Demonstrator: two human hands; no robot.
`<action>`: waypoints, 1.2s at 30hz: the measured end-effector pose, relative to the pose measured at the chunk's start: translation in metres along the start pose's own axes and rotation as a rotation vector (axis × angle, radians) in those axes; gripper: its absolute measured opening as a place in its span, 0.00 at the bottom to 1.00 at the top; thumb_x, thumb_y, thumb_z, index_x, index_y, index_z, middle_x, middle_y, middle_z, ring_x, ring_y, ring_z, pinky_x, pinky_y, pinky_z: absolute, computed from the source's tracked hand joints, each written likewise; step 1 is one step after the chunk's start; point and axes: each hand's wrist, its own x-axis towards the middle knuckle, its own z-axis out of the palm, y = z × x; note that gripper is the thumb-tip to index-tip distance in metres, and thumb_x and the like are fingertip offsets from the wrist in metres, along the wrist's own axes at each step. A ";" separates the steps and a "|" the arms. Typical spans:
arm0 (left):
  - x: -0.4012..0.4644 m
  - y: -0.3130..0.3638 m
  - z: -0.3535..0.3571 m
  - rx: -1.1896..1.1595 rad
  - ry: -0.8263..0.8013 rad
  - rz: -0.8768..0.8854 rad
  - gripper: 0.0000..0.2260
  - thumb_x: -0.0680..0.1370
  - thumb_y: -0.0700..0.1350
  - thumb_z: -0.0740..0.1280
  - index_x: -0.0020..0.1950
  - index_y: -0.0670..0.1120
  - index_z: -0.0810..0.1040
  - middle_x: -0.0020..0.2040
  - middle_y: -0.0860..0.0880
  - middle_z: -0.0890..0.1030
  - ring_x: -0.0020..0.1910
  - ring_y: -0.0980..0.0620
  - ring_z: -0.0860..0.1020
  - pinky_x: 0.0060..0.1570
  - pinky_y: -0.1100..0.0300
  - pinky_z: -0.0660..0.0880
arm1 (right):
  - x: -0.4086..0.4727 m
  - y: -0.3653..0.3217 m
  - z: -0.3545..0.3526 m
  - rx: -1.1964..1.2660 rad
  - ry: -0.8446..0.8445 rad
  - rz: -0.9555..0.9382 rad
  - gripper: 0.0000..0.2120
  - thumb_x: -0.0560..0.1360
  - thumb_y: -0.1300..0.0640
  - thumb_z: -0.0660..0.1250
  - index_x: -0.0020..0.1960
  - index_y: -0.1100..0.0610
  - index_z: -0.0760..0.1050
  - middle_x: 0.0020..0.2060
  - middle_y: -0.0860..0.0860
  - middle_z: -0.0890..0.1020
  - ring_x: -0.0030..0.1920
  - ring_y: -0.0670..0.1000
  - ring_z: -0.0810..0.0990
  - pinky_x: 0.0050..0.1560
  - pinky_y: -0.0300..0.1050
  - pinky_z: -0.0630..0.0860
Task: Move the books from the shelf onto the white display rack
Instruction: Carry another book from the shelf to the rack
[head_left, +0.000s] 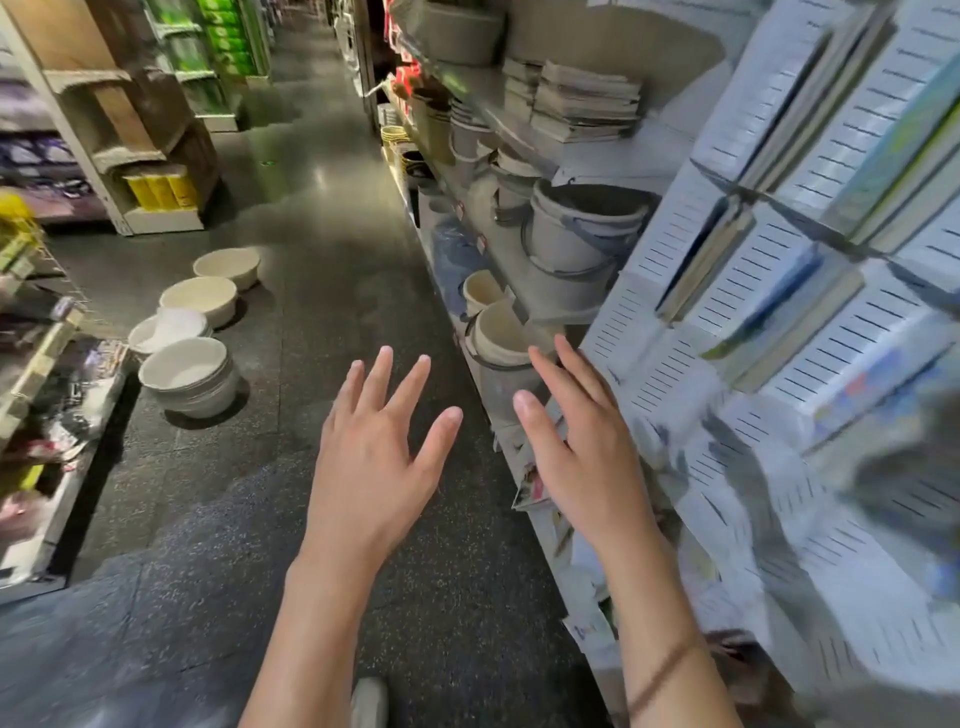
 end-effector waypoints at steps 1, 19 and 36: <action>0.015 -0.010 0.002 -0.010 -0.005 0.000 0.33 0.77 0.71 0.47 0.80 0.59 0.59 0.81 0.52 0.54 0.81 0.50 0.47 0.77 0.46 0.54 | 0.015 -0.001 0.009 0.006 0.004 0.004 0.31 0.76 0.33 0.48 0.76 0.43 0.63 0.78 0.41 0.58 0.78 0.42 0.54 0.77 0.51 0.57; 0.326 -0.152 -0.004 -0.068 -0.095 0.143 0.35 0.76 0.71 0.45 0.79 0.58 0.60 0.81 0.51 0.55 0.81 0.50 0.49 0.76 0.46 0.54 | 0.291 -0.028 0.159 -0.052 0.123 0.112 0.33 0.76 0.32 0.50 0.76 0.45 0.65 0.78 0.44 0.60 0.77 0.42 0.55 0.77 0.50 0.58; 0.639 -0.198 0.057 -0.069 -0.046 0.176 0.34 0.76 0.71 0.44 0.79 0.59 0.60 0.81 0.52 0.56 0.80 0.51 0.49 0.75 0.46 0.55 | 0.604 0.043 0.238 0.060 0.177 0.060 0.36 0.76 0.31 0.48 0.76 0.50 0.66 0.77 0.47 0.63 0.77 0.45 0.58 0.76 0.43 0.55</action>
